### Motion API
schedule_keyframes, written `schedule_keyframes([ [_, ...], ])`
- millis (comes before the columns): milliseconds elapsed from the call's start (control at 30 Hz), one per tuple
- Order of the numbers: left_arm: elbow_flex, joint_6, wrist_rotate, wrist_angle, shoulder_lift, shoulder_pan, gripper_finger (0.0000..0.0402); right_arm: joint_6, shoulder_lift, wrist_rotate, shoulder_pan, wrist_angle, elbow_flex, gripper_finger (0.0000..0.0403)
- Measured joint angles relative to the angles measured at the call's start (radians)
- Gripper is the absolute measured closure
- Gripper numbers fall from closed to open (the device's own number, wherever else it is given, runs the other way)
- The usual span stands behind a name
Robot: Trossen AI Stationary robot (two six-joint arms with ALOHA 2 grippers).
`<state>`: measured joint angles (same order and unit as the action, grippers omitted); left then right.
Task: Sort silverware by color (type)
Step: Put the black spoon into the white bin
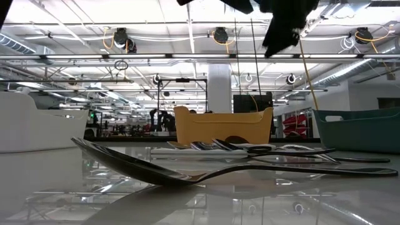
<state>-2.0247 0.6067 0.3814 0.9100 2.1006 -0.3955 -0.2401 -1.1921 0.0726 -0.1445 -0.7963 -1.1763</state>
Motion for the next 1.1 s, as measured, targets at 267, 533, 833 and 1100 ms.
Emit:
schedule_keyframes([
  [267,0.0,0.088,-0.076,0.015,0.0,0.005,0.03,-0.175,0.2,0.0,0.115,-0.099,-0.028,0.0155],
  [533,0.0,0.14,-0.077,0.014,0.0,-0.027,0.0293,-0.387,0.305,0.006,0.284,-0.203,-0.028,0.0164],
  [833,0.0,0.243,-0.07,0.087,0.0,-0.052,0.0167,-0.521,0.294,0.12,0.472,-0.218,-0.008,0.017],
  [1100,0.0,0.35,-0.13,0.124,0.0,-0.063,0.0142,-0.649,0.263,0.16,0.633,-0.201,0.04,0.0171],
])
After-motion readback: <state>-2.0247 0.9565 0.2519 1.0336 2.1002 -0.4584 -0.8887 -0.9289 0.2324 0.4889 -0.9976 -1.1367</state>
